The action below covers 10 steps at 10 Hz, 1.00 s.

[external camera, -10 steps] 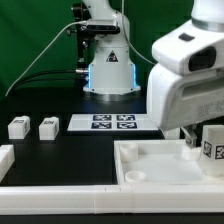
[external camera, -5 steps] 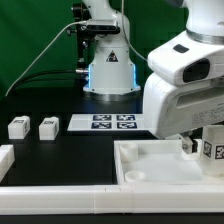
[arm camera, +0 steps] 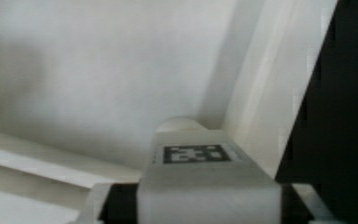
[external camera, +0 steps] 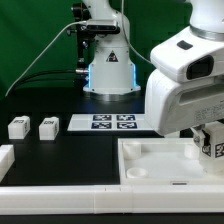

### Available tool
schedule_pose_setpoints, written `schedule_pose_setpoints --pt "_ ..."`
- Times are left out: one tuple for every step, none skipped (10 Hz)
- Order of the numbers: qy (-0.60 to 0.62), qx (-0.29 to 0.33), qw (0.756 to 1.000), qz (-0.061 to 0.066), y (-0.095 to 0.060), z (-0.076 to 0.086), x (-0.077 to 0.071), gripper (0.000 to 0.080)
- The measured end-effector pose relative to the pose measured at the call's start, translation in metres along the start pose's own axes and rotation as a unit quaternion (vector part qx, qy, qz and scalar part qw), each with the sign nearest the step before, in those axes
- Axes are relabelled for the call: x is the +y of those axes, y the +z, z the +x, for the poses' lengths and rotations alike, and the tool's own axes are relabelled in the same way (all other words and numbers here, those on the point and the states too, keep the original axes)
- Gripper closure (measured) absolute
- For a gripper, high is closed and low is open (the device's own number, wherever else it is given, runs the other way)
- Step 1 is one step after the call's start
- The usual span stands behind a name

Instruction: Assemble one leg

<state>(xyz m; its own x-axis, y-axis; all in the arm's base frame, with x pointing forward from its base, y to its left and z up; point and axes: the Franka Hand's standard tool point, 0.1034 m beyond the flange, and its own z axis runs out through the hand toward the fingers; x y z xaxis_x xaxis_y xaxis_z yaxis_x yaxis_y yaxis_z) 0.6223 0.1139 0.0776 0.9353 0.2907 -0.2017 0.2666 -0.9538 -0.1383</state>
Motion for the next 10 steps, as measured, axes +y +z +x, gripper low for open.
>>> schedule_pose_setpoints --pt "0.011 0.0 1.0 0.001 0.0 0.0 0.0 0.0507" --pt "0.049 0.0 0.999 0.002 0.0 0.0 -0.001 0.0507" --pt "0.109 0.0 0.994 0.003 0.0 0.0 -0.002 0.0507" --pt "0.138 0.0 0.99 0.003 0.0 0.0 -0.003 0.0507" --pt "0.204 0.0 0.979 0.007 0.0 0.001 -0.005 0.0506" --pt "0.262 -0.001 0.965 0.009 0.0 0.001 -0.006 0.0506" --pt "0.319 0.0 0.948 0.01 0.001 0.002 -0.007 0.0506" --pt "0.377 0.001 0.926 0.009 0.003 0.002 -0.009 0.0506" --pt "0.442 0.001 0.897 0.008 0.004 0.002 -0.011 0.0506" --pt "0.494 0.001 0.869 0.007 0.004 0.002 -0.013 0.0506"
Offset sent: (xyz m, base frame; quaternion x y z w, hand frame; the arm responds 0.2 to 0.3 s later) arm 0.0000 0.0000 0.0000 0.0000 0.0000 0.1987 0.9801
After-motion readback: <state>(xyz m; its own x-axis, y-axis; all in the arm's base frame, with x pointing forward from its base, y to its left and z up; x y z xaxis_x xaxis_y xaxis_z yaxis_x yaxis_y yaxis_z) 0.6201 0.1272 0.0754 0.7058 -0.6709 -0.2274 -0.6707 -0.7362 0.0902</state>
